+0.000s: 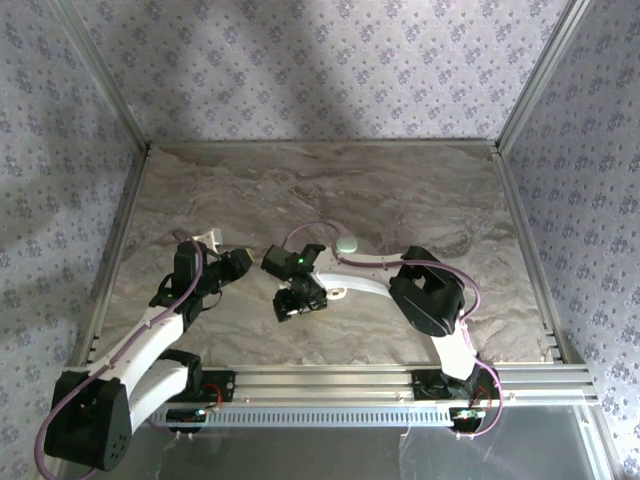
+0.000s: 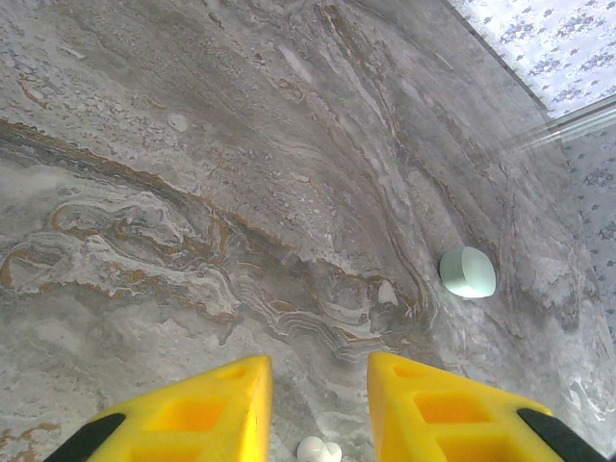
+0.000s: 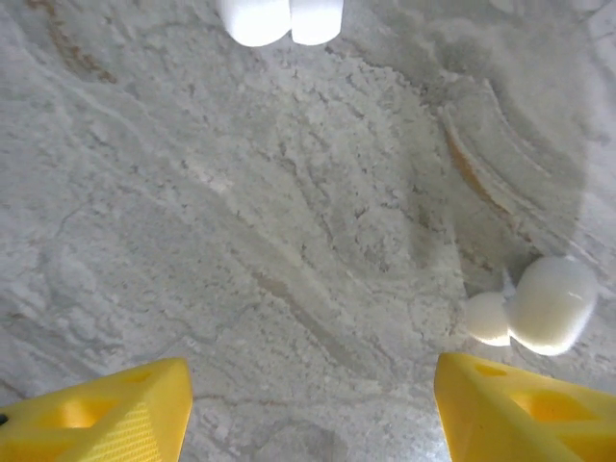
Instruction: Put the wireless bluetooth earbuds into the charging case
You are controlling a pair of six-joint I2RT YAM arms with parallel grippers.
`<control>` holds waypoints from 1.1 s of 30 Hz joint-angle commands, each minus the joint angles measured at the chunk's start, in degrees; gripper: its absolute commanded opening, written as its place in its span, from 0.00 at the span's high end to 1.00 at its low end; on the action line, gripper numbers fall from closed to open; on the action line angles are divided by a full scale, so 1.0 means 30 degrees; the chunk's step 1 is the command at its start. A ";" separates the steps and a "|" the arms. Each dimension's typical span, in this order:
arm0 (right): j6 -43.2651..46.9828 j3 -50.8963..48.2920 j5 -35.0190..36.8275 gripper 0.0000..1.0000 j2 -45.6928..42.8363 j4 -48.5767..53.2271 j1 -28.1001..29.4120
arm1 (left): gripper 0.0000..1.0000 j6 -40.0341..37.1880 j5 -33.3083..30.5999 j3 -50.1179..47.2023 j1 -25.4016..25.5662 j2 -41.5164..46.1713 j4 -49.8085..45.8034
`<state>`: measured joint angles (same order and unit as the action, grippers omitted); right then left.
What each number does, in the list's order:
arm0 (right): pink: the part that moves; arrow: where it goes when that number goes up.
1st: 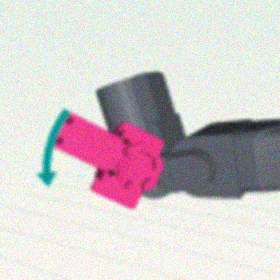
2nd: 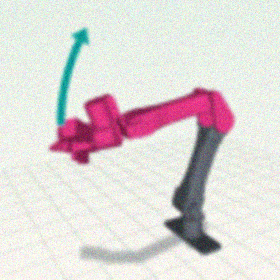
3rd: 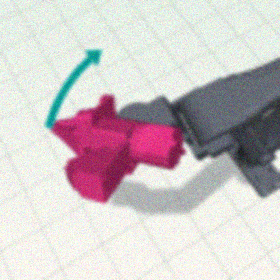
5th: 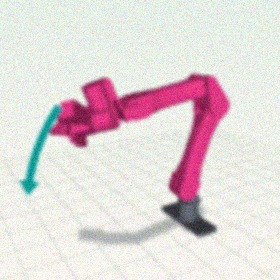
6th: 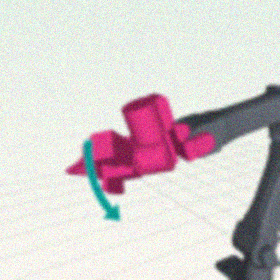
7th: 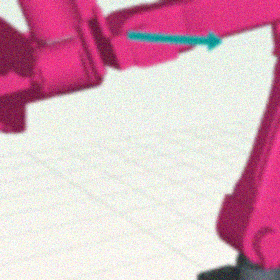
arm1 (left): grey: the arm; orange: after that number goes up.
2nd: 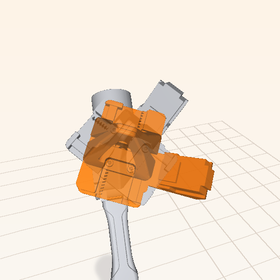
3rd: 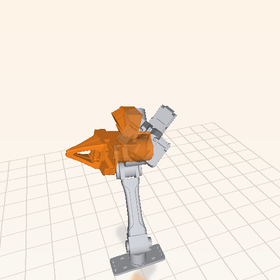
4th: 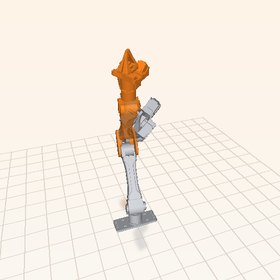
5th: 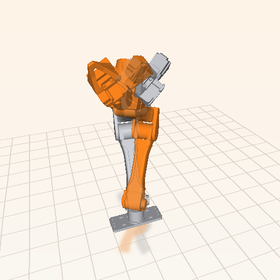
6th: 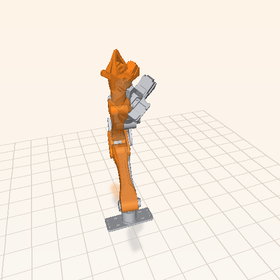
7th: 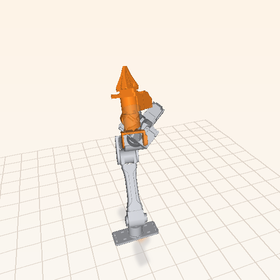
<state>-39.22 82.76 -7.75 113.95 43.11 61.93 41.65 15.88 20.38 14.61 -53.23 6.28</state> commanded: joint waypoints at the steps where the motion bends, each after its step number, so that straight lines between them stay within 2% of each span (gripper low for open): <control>1: -0.0481 -0.0213 0.0784 0.33 -0.1555 0.0508 0.0098 | 0.67 0.0116 0.0302 -0.0056 -0.0124 0.0456 0.0483; 5: -0.1710 -0.0916 0.2880 0.37 -0.2952 0.0750 -0.0112 | 0.67 0.0134 0.0233 -0.0085 -0.0124 0.0459 0.0473; 8: -0.2678 -0.1907 0.4151 0.47 -0.3534 0.0239 -0.0436 | 0.67 0.0110 0.0242 -0.0107 -0.0124 0.0488 0.0484; 12: -0.3392 -0.2766 0.4640 0.55 -0.3520 -0.0703 -0.0715 | 0.67 0.0146 0.0244 -0.0114 -0.0124 0.0459 0.0542; 21: -0.3336 -0.3037 0.4945 0.66 -0.2786 -0.1548 -0.1014 | 0.67 0.0146 0.0273 -0.0114 -0.0124 0.0455 0.0571; 33: -0.2931 -0.2821 0.4005 0.68 -0.1601 -0.2270 -0.1203 | 0.67 0.0139 0.0264 -0.0118 -0.0123 0.0459 0.0571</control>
<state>-48.25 73.95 4.75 108.05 36.36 58.50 41.65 15.88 20.27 14.61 -52.80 6.28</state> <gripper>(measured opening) 0.317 0.329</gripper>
